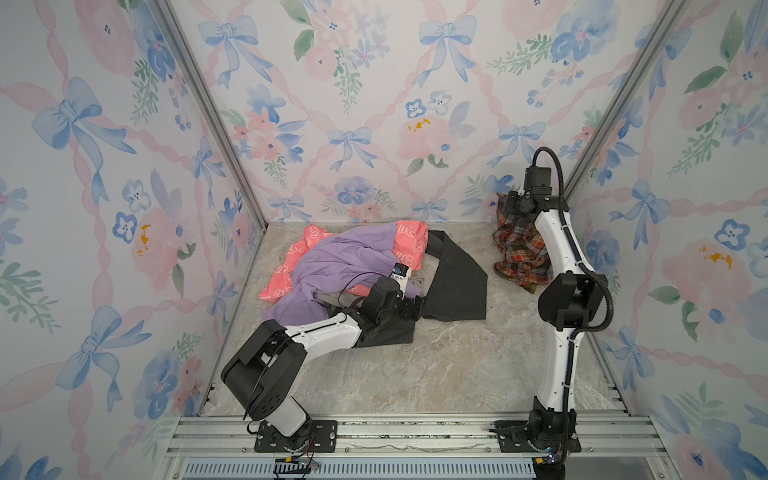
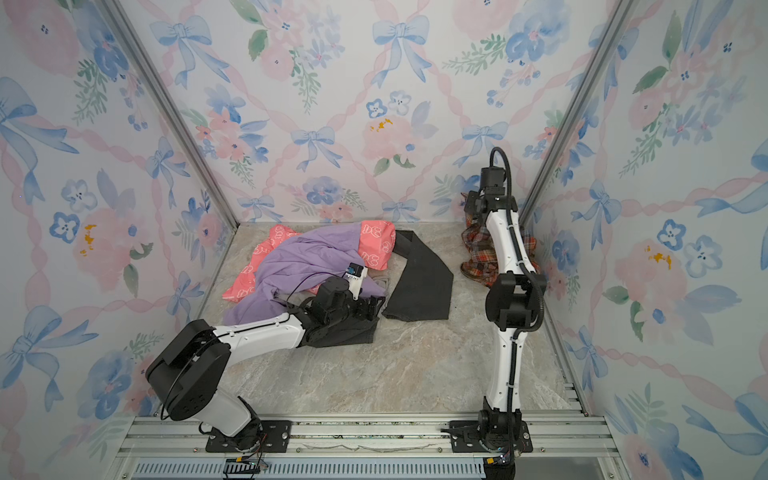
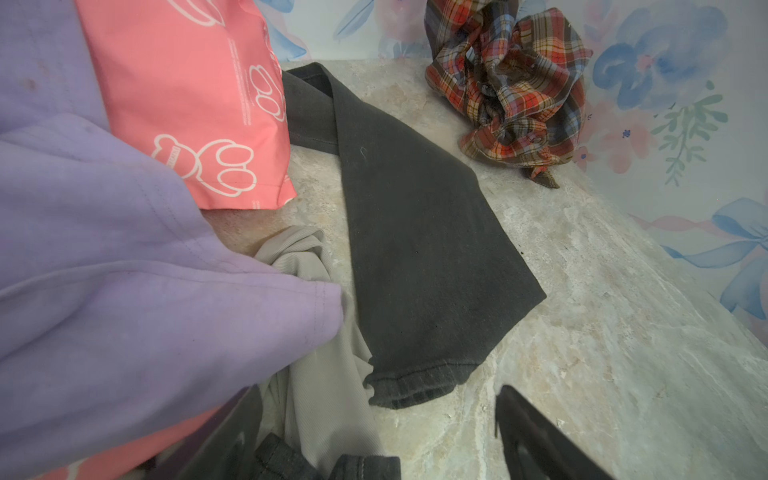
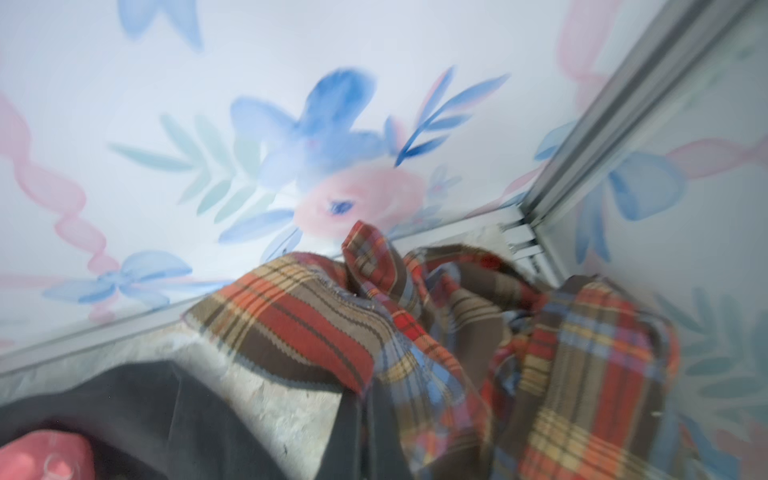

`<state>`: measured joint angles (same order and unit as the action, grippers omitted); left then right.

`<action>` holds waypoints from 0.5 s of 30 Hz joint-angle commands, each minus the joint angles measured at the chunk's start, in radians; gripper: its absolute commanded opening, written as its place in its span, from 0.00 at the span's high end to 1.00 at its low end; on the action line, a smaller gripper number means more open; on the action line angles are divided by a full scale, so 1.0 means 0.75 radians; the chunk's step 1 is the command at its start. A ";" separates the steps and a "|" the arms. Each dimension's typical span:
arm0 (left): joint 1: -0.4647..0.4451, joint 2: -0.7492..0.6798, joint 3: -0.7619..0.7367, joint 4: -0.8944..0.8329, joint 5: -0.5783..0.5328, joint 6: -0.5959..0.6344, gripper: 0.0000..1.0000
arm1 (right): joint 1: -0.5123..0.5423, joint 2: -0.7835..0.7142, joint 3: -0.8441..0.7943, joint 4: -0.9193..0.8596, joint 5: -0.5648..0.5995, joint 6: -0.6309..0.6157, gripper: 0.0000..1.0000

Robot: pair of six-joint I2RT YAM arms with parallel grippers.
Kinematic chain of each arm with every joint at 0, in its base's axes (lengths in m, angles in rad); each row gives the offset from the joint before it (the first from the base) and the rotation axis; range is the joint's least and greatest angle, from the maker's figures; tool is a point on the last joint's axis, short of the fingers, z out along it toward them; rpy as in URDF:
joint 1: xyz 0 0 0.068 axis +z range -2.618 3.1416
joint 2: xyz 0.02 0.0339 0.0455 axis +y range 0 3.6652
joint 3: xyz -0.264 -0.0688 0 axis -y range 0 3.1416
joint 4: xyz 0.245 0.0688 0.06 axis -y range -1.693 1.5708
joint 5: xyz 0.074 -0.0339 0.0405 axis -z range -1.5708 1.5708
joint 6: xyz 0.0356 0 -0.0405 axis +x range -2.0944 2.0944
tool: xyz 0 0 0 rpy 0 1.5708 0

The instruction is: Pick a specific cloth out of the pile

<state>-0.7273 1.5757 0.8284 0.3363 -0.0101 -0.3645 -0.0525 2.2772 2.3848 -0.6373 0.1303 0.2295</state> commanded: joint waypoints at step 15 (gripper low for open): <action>-0.028 0.005 0.067 -0.011 -0.018 -0.041 0.11 | -0.122 0.295 0.023 -0.347 -0.105 0.041 1.00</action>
<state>-0.7406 1.5757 0.8490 0.3378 -0.0177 -0.3775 -0.1574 2.5233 2.4001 -0.8101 0.0826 0.2848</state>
